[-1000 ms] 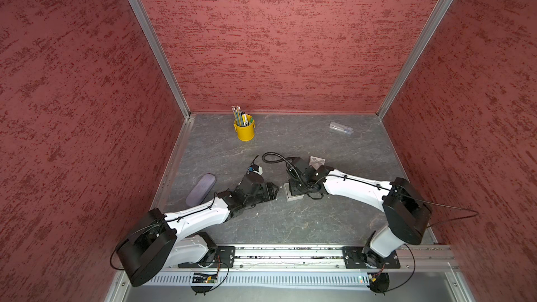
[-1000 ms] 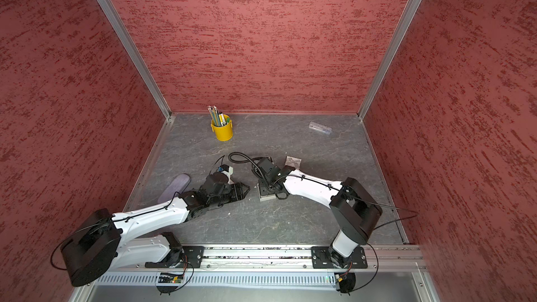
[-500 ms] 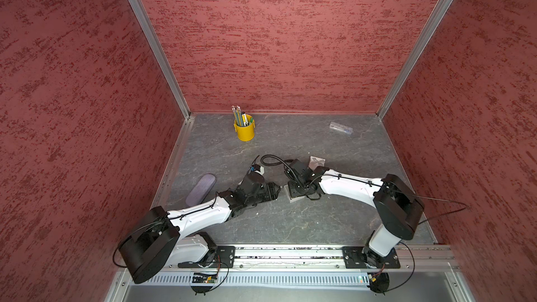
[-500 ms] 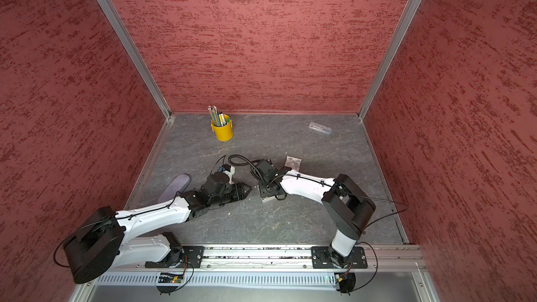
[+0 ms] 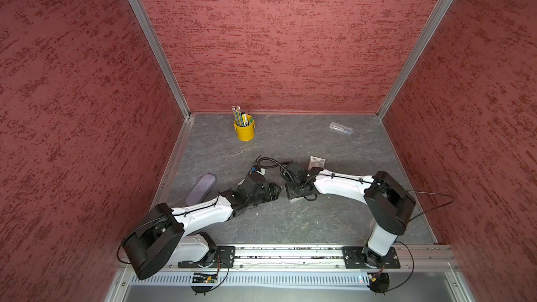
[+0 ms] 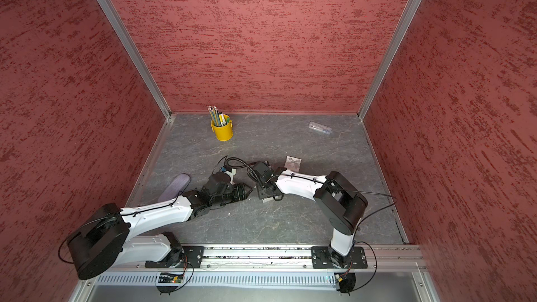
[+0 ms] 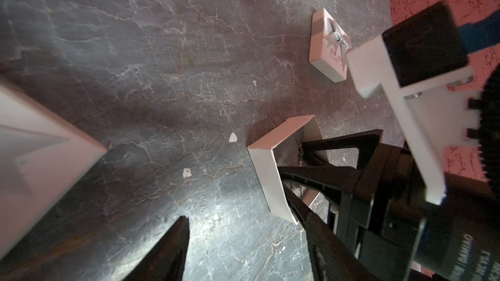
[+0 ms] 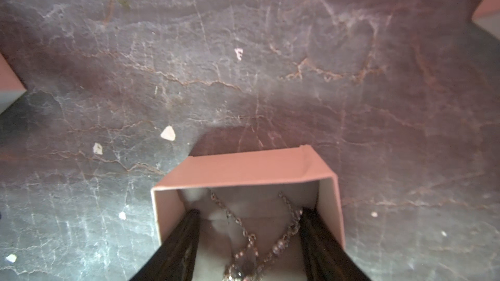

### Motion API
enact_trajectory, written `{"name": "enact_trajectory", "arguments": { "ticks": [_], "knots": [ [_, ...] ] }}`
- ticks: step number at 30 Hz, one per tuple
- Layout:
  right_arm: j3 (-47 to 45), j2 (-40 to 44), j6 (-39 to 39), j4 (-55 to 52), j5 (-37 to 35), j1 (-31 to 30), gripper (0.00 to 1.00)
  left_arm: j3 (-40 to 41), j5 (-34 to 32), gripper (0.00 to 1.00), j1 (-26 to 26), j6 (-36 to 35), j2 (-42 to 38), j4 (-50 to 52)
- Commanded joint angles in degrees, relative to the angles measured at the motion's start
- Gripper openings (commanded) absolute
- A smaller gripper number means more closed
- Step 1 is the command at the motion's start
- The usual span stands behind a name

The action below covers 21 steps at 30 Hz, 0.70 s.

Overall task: Take the necklace out of the lift-off lid jewelry box
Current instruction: Take out the inner lining from the jewelry box.

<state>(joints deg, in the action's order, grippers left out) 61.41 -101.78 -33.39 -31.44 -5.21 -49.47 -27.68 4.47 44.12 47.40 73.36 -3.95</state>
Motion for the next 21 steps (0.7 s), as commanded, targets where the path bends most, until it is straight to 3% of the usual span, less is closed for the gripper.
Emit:
{"name": "enact_trajectory", "arguments": {
  "ticks": [1,4,10,18,21],
  "knots": [
    [-0.57,-3.95,0.27,-1.51,-1.72,-0.55,0.63,0.04,0.64,0.69,0.27,0.2,0.84,-1.15],
    [-0.67,-4.65,0.52,-1.5,-1.89,-0.64,0.61,-0.09,0.74,0.69,0.26,0.15,1.38,-1.34],
    [-1.28,-3.45,0.95,0.16,-0.73,-0.75,0.45,-0.44,1.04,0.69,0.27,0.33,2.63,-1.85],
    [-1.73,-1.52,1.58,1.13,0.78,-0.73,0.35,-1.11,2.35,0.69,0.29,0.67,4.77,-3.32],
    [-1.4,0.05,1.7,0.86,0.34,-0.8,0.32,-1.41,3.47,0.61,0.27,1.13,5.27,-4.96]
  ]
}}
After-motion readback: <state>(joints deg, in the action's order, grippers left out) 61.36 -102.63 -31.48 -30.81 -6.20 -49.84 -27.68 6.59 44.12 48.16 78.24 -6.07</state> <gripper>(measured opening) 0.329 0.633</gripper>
